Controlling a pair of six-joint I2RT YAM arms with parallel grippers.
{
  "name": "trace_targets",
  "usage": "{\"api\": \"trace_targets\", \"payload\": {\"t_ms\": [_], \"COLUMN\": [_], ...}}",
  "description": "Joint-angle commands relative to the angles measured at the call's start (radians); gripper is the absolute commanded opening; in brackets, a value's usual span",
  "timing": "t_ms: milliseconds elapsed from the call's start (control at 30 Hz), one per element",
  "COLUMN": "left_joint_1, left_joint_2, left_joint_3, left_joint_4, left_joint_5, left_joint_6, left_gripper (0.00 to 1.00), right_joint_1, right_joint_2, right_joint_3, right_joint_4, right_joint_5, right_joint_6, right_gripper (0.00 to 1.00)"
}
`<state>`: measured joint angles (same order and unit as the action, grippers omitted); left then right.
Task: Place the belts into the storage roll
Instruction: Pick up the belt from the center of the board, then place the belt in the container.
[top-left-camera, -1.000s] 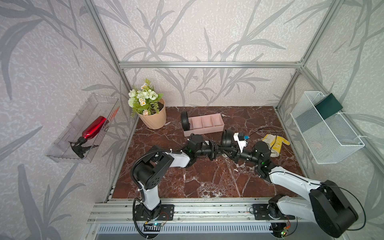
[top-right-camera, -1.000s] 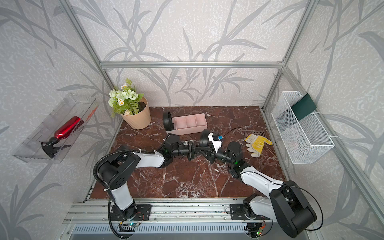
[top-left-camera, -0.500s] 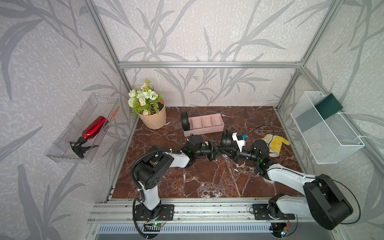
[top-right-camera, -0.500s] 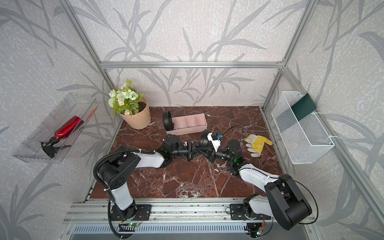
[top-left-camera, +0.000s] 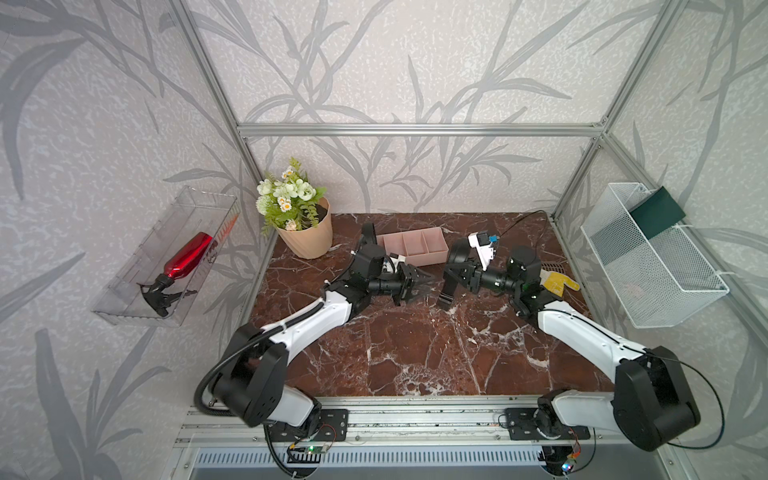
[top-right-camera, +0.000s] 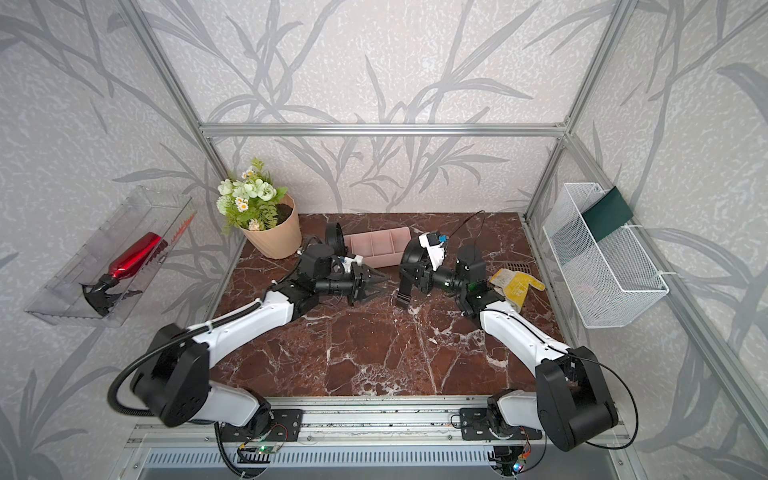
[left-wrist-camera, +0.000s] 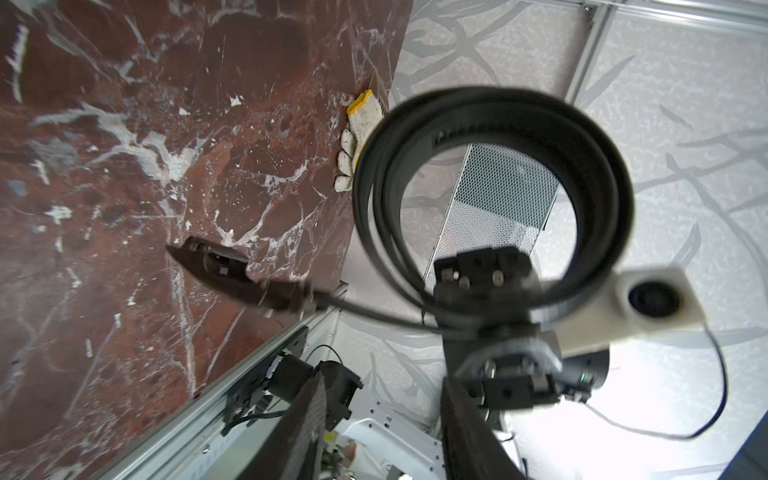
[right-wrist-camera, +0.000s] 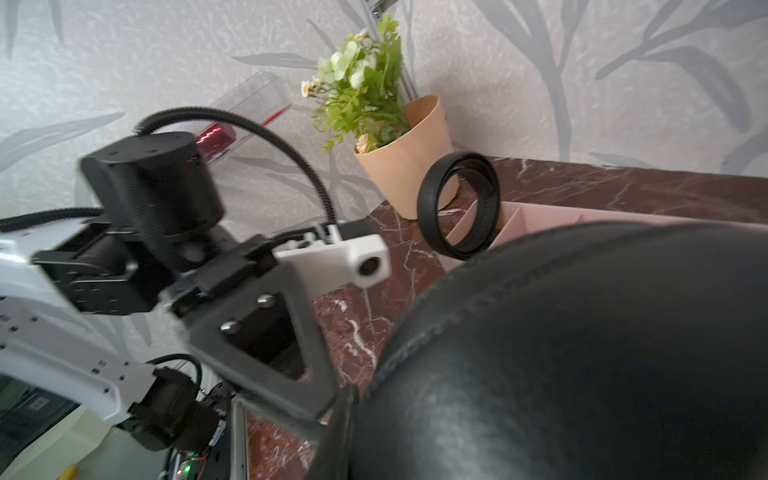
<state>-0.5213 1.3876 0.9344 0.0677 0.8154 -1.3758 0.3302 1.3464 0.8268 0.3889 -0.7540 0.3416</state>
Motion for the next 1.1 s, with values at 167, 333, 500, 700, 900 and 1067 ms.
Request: {"api": "trace_targets", "payload": {"t_ms": [167,333,500,700,900,1067], "left_joint_1": [0.034,0.064,0.122,0.195,0.252,0.267], "left_joint_2": [-0.182,-0.226,-0.261,-0.258,-0.224,-0.180], "left_joint_3": [-0.065,-0.072,-0.115,-0.137,-0.143,-0.141], "left_joint_4": [-0.403,-0.487,-0.488,-0.499,-0.496,-0.479], "left_joint_5": [-0.102,-0.119,-0.108,-0.070,-0.037,-0.011], "left_joint_6": [0.363,0.469,0.459,0.466,0.485,0.491], "left_gripper": [0.46,0.45,0.44,0.44,0.44,0.43], "right_joint_1": [-0.058,-0.096,-0.112,-0.117,-0.123,-0.123], "right_joint_2": [0.239,0.417,0.580,0.738,0.846,0.809], "right_joint_3": [0.252,0.428,0.603,0.762,0.870,0.916], "right_joint_4": [0.010,0.079,0.125,0.160,0.148,0.201], "right_joint_5": [0.066,0.020,-0.032,-0.049,-0.073,-0.088], "right_joint_6": [-0.108,-0.127,-0.105,-0.062,-0.039,0.022], "right_gripper": [0.00,0.00,0.00,0.00,0.00,0.00]}}
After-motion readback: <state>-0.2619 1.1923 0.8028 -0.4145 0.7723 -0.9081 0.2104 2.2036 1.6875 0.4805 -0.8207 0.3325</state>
